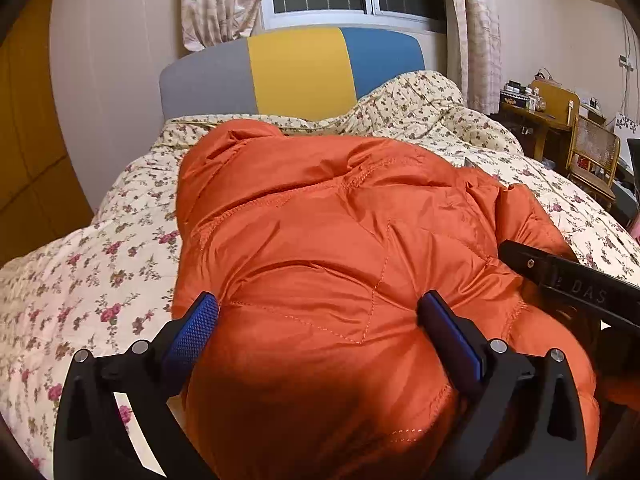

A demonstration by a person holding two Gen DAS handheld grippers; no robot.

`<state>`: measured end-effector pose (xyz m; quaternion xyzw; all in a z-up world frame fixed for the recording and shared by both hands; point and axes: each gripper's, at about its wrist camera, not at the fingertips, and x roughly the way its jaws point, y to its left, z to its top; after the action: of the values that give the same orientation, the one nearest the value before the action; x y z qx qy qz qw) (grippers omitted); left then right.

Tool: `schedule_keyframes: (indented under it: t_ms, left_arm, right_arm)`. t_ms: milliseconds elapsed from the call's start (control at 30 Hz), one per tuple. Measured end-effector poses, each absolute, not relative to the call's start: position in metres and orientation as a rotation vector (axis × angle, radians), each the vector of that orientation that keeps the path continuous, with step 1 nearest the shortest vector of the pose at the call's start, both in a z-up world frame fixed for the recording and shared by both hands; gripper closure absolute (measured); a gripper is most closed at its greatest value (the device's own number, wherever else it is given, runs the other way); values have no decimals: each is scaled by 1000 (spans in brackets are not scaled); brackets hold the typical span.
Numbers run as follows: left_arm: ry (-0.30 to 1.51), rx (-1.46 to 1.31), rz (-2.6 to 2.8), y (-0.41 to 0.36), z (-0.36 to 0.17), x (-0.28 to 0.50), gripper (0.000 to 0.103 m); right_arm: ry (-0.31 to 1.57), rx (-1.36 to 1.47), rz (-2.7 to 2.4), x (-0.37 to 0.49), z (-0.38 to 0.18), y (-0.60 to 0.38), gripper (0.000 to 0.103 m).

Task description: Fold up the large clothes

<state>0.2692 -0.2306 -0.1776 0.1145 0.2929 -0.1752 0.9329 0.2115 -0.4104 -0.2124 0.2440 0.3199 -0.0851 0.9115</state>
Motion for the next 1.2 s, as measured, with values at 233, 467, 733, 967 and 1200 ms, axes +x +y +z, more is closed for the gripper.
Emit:
schedule_keyframes:
  t_ms: [233, 467, 733, 967, 1200]
  left_arm:
    - [609, 128, -354, -211, -166, 238, 3]
    - [595, 119, -354, -208, -179, 210, 3]
    - [655, 162, -409, -207, -177, 221, 3]
    - [708, -19, -429, -164, -153, 227, 3]
    - [826, -167, -465, -139, -157, 251, 3]
  right_arm:
    - [628, 548, -193, 173, -196, -404, 16]
    - [651, 510, -242, 144, -210, -393, 8]
    - [696, 573, -181, 147, -213, -405, 7]
    - [708, 582, -86, 135, -188, -404, 3]
    - [806, 598, 0, 152, -194, -403, 3]
